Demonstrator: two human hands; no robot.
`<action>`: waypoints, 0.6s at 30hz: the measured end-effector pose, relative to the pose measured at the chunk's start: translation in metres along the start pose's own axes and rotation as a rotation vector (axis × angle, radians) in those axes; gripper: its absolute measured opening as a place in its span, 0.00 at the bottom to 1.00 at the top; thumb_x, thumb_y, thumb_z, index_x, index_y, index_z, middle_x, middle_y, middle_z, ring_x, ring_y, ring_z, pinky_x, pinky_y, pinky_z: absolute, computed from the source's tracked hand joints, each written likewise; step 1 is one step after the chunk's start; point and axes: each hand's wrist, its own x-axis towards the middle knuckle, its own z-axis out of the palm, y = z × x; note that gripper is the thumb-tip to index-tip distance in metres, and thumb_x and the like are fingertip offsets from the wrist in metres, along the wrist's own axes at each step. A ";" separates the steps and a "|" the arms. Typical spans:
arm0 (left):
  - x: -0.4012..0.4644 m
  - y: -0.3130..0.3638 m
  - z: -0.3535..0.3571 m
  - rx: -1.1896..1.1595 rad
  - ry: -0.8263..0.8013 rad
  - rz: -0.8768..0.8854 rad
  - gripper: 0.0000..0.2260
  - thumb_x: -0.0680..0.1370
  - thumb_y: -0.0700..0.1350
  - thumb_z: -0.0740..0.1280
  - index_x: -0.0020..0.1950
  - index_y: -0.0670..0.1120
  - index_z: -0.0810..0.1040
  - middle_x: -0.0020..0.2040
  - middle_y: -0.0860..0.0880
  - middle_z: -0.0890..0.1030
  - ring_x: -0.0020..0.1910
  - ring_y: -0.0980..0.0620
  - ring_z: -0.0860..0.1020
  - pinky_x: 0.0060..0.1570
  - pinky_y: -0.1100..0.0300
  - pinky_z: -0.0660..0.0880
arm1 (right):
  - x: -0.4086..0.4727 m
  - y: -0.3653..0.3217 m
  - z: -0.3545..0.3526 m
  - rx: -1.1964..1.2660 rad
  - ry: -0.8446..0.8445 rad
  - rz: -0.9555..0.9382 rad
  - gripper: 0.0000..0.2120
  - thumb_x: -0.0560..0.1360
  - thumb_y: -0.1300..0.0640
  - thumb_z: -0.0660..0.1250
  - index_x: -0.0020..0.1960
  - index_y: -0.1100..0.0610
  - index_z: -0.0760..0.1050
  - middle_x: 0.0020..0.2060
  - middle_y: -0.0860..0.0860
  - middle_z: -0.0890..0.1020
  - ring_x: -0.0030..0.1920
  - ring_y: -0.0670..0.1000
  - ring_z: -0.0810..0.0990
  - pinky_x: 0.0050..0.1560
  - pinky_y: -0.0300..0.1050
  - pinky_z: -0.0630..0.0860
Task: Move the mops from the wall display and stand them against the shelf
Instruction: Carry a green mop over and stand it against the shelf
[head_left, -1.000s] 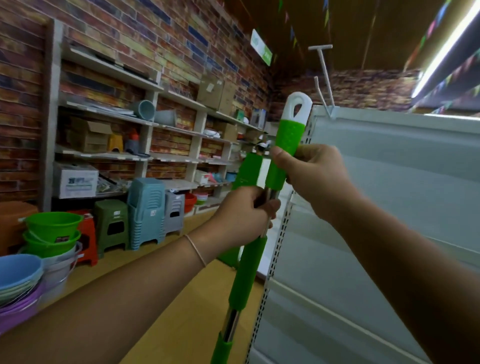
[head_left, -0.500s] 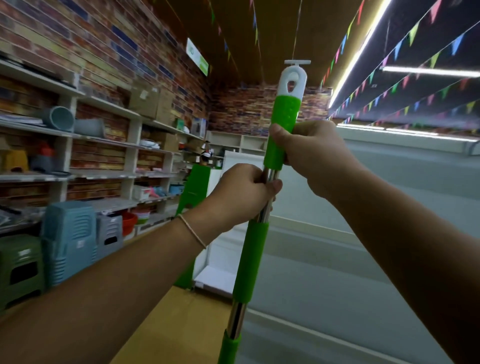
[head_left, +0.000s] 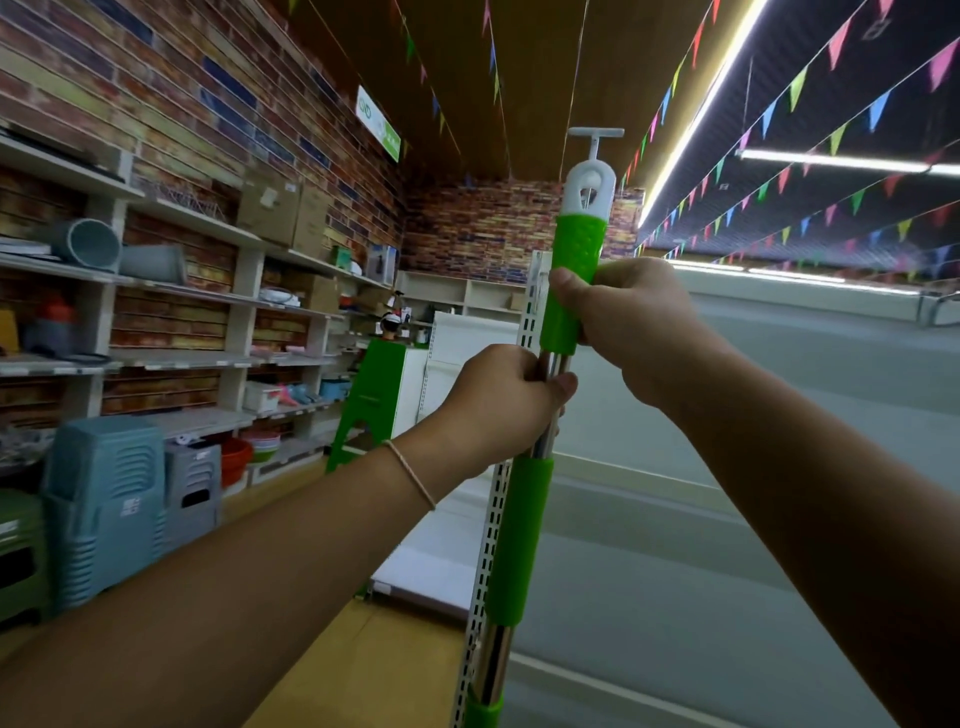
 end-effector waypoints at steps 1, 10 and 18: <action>0.000 -0.002 0.001 -0.001 0.003 -0.005 0.08 0.78 0.45 0.66 0.40 0.44 0.77 0.41 0.42 0.83 0.42 0.40 0.83 0.49 0.41 0.80 | 0.000 0.002 0.000 -0.006 -0.009 0.010 0.12 0.76 0.48 0.71 0.39 0.54 0.76 0.41 0.54 0.85 0.42 0.51 0.85 0.43 0.44 0.83; 0.001 -0.018 0.005 -0.034 -0.018 -0.035 0.07 0.78 0.45 0.67 0.41 0.44 0.77 0.42 0.40 0.83 0.44 0.39 0.83 0.51 0.40 0.79 | 0.003 0.019 0.002 -0.042 -0.049 0.029 0.12 0.75 0.46 0.71 0.45 0.56 0.79 0.42 0.53 0.85 0.43 0.52 0.85 0.46 0.46 0.83; 0.001 -0.022 0.009 -0.030 0.005 0.022 0.08 0.78 0.47 0.67 0.40 0.45 0.77 0.42 0.40 0.83 0.44 0.39 0.82 0.50 0.40 0.79 | 0.001 0.018 0.003 -0.038 -0.061 0.002 0.11 0.78 0.48 0.68 0.41 0.53 0.77 0.41 0.51 0.84 0.42 0.49 0.84 0.41 0.41 0.81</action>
